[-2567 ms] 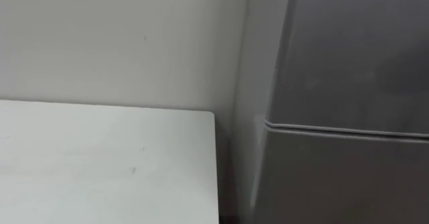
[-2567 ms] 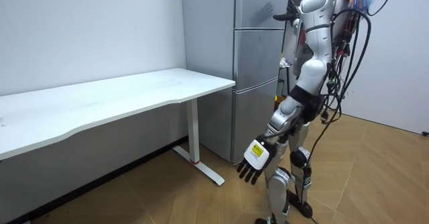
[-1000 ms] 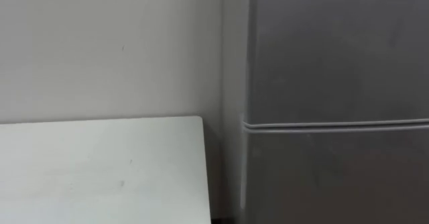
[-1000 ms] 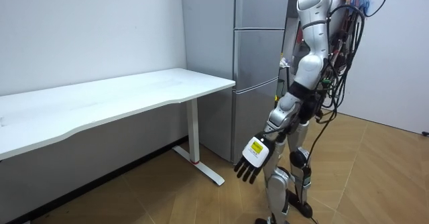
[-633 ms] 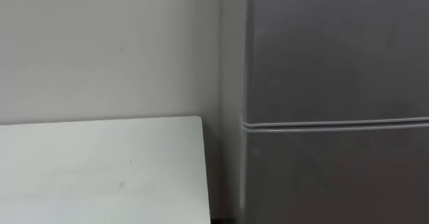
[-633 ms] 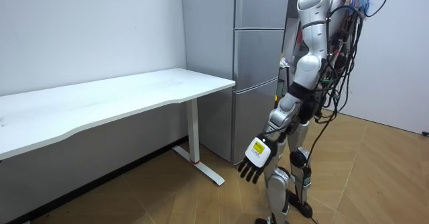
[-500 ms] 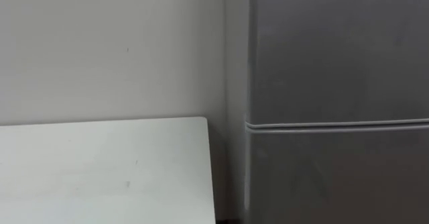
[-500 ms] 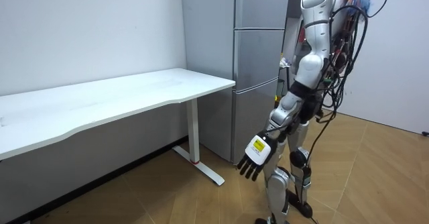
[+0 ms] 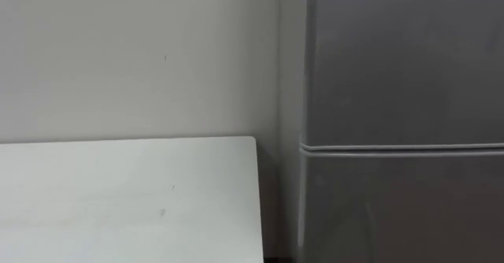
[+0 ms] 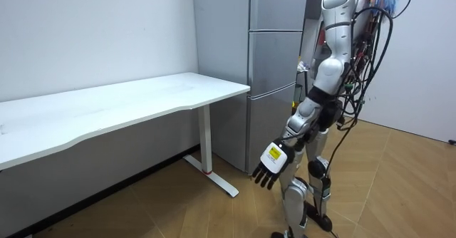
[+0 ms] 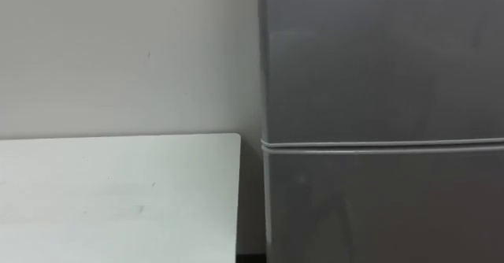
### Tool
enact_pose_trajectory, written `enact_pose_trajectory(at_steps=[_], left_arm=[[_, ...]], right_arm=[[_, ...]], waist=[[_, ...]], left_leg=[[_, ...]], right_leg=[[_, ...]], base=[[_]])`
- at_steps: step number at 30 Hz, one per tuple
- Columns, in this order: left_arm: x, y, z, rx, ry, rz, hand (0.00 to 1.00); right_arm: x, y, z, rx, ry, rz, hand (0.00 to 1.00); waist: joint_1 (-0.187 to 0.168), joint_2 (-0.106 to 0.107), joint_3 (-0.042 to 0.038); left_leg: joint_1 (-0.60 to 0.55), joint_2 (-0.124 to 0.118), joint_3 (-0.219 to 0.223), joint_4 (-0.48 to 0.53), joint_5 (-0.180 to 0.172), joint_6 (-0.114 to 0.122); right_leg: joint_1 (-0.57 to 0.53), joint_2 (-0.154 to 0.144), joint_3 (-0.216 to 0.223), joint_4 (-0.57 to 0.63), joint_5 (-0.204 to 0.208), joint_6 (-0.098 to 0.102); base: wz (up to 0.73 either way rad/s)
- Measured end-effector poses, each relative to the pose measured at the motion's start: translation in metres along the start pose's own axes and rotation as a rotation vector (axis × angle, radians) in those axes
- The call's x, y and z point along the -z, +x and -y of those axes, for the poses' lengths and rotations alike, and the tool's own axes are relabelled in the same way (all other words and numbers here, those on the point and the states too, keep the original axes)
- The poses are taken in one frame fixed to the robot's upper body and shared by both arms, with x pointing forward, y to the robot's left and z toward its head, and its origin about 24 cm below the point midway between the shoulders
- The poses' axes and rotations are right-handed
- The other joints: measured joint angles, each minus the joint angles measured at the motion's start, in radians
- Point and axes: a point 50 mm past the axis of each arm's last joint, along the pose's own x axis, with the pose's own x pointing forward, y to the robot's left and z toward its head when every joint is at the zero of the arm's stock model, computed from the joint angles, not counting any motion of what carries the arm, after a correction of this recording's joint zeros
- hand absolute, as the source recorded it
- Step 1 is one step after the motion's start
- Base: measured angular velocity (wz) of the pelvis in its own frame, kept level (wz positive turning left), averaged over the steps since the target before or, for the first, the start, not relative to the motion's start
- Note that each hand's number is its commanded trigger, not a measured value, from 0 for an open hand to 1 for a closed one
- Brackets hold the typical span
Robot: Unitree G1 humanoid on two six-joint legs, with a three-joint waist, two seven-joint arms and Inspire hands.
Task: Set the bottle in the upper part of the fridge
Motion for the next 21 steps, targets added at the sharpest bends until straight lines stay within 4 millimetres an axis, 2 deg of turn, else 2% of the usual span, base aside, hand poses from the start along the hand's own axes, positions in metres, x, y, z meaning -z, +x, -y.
enact_pose_trajectory(at_steps=[8, 21], left_arm=[[0.0, 0.0, 0.001, 0.004, 0.046, 0.001, 0.0], [0.004, 0.0, 0.003, 0.01, 0.04, -0.024, 0.0]], right_arm=[[0.005, 0.0, -0.004, -0.094, 0.129, -0.048, 0.0], [0.017, 0.001, -0.005, -0.153, 0.234, -0.131, 0.0]], waist=[[-0.006, -0.005, -0.0008], [-0.006, -0.006, 0.0002]], left_leg=[[-0.022, -0.006, -0.035, 0.013, 0.0, 0.0], [-0.014, -0.012, -0.042, 0.015, -0.002, 0.003]], right_leg=[[0.003, -0.006, -0.028, -0.001, -0.003, 0.002], [0.016, -0.01, -0.033, -0.003, -0.006, 0.006]], base=[[0.12], [0.01]])
